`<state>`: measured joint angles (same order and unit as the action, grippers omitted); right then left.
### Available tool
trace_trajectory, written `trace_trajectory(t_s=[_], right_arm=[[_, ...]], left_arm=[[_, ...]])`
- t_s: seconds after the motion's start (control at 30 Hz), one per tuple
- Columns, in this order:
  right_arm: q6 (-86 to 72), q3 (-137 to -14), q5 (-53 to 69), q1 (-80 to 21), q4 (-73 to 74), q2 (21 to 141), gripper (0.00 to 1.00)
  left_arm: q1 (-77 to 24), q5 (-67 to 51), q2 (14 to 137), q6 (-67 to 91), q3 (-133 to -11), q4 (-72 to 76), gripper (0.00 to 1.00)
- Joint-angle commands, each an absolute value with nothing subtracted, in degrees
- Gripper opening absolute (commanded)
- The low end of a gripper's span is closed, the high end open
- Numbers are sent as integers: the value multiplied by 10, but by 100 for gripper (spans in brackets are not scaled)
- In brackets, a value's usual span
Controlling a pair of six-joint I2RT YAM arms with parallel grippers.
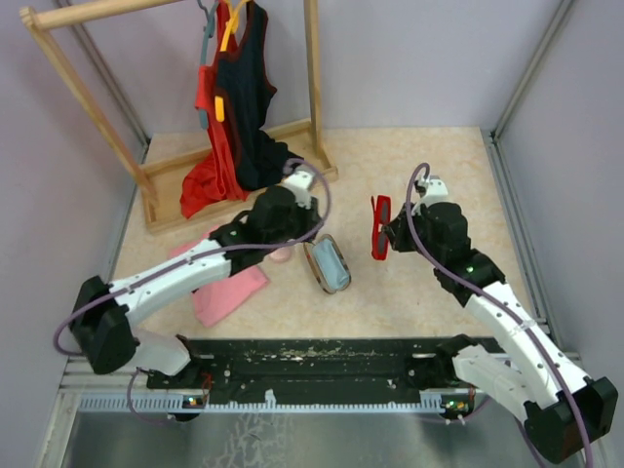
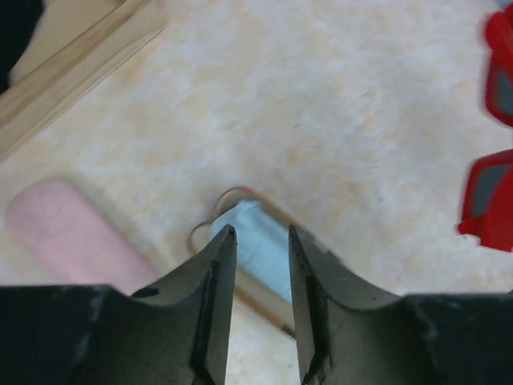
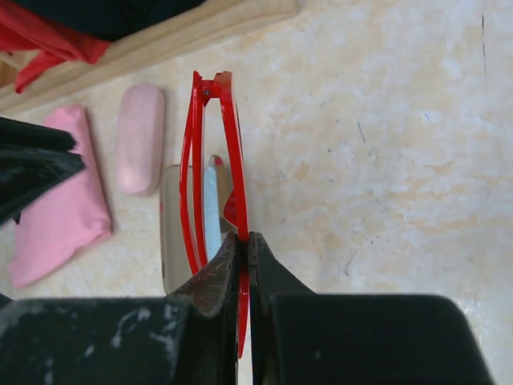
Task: Organize the sunglasses
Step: Fold the sunglasses, then place the sunglasses in the sunglasses case.
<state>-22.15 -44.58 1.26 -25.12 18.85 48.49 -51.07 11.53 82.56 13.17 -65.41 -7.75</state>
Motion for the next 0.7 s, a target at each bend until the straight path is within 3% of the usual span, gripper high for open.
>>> trace_trajectory(t_s=[0.0,0.07,0.3,0.67], right_arm=[[-225,-454,-11,-254,198,497,0],[-226,-449,-10,-255,196,499,0],[-217,-443,39,-255,191,522,0],[-199,-454,63,-255,212,540,0]], left_arm=[[-458,85,738,249,-534,-8,43],[-454,84,713,297,-479,18,50],[-454,43,721,399,-366,116,63],[-450,18,817,440,-383,145,62]])
